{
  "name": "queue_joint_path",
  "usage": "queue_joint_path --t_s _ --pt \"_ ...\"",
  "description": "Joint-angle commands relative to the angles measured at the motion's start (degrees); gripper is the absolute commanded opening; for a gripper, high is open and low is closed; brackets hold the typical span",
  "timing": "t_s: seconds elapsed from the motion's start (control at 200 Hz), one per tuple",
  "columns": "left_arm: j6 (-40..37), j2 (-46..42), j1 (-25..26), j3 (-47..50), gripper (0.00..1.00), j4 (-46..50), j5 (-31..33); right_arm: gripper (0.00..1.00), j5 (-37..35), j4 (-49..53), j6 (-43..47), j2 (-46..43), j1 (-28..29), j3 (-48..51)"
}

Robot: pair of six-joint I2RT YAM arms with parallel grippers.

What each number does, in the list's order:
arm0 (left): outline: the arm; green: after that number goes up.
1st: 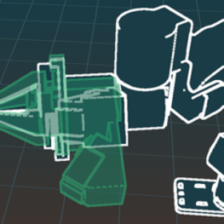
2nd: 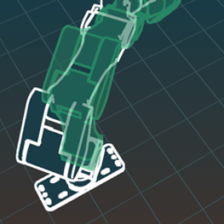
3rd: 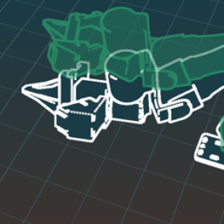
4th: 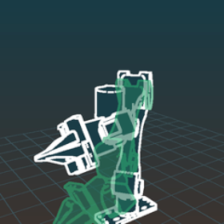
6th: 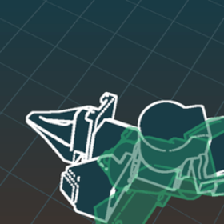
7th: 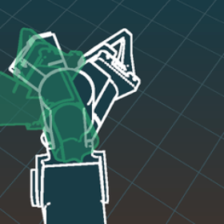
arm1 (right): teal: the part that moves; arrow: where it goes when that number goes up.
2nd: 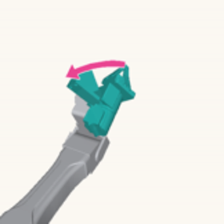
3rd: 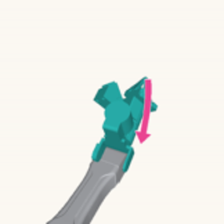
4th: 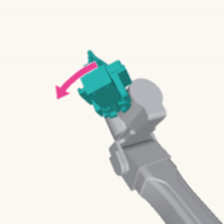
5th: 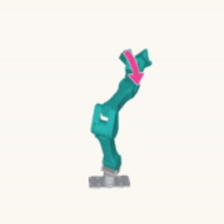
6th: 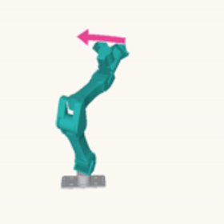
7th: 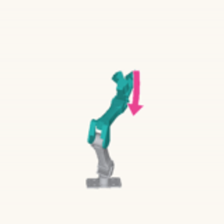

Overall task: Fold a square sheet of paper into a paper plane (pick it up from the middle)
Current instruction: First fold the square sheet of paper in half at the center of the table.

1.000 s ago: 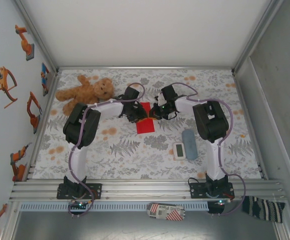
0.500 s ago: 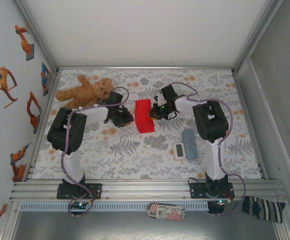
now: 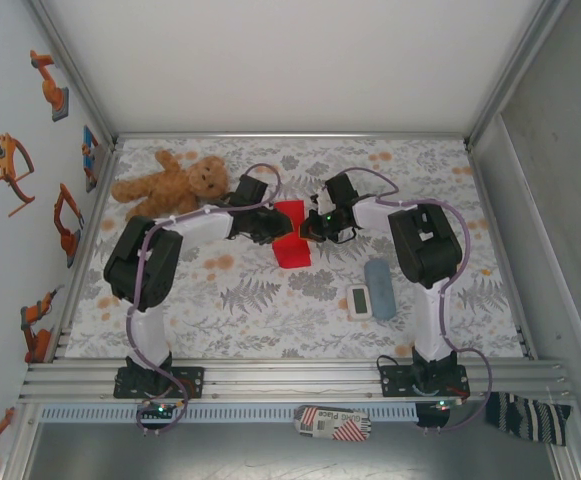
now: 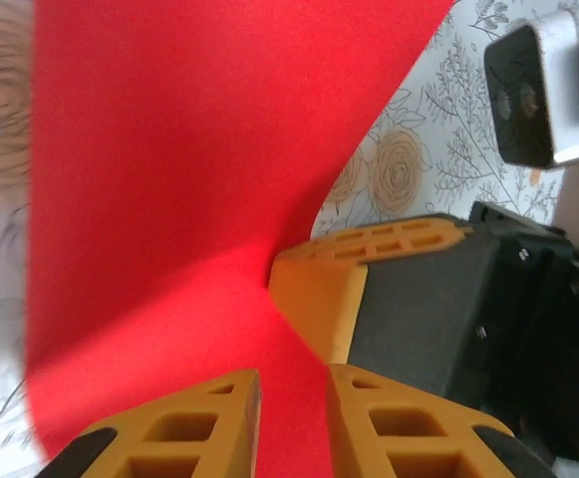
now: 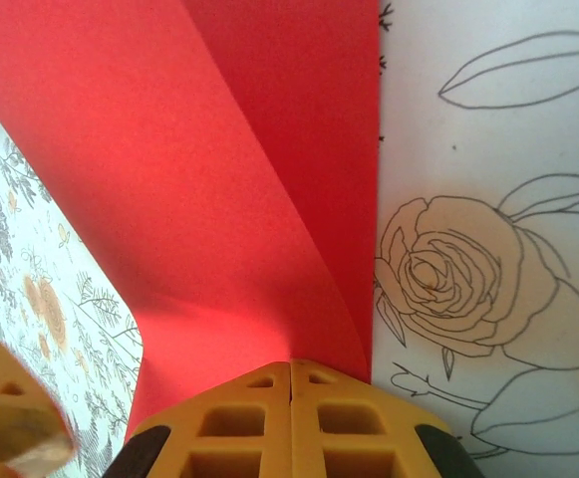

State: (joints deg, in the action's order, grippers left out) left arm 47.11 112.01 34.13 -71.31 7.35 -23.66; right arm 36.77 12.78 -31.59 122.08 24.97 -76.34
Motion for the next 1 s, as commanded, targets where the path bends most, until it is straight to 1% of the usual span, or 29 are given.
queue_joint_path --t_s 0.0,0.24,0.31,0.476,0.546,0.626,0.676,0.756,0.851,0.921,0.997 --pt "-0.1 4.0 -1.3 -3.0 0.25 -0.9 -1.6 0.0 -8.2 11.2 0.6 4.7 0.7 3.4" --pt "-1.9 8.9 -4.0 -4.4 0.25 -0.2 -2.4 0.0 -9.3 11.8 1.0 5.0 0.7 3.2" --pt "-2.9 9.5 -5.1 -3.5 0.25 0.5 -1.5 0.0 -9.9 12.0 1.2 5.1 0.6 3.2" --pt "-3.6 9.6 -10.6 0.2 0.25 -0.8 -2.4 0.0 -10.6 12.8 1.8 5.3 0.5 2.9" --pt "-4.4 8.9 -12.5 -0.1 0.25 0.1 -2.5 0.0 -10.8 13.2 2.1 5.2 0.6 2.6" --pt "-6.2 7.3 -13.4 -2.0 0.25 2.8 -1.3 0.0 -11.0 13.4 2.2 5.1 0.6 2.3" --pt "-7.2 6.0 -13.2 -3.3 0.25 4.0 -1.2 0.0 -11.0 13.5 2.2 5.1 0.5 2.2" --pt "-7.0 3.0 -12.2 -3.5 0.25 2.7 -2.9 0.0 -11.0 13.6 2.1 5.2 0.5 2.2" --pt "-4.8 0.4 -9.9 -0.9 0.26 -3.6 -6.3 0.0 -11.1 13.8 2.1 5.0 0.5 2.2" --pt "-2.8 0.8 -8.0 0.2 0.26 -7.0 -7.9 0.0 -11.0 13.9 2.2 5.1 0.5 2.0" --pt "-2.3 2.6 -6.2 -0.2 0.26 -7.9 -8.1 0.0 -11.0 14.4 2.6 5.3 0.6 1.7"
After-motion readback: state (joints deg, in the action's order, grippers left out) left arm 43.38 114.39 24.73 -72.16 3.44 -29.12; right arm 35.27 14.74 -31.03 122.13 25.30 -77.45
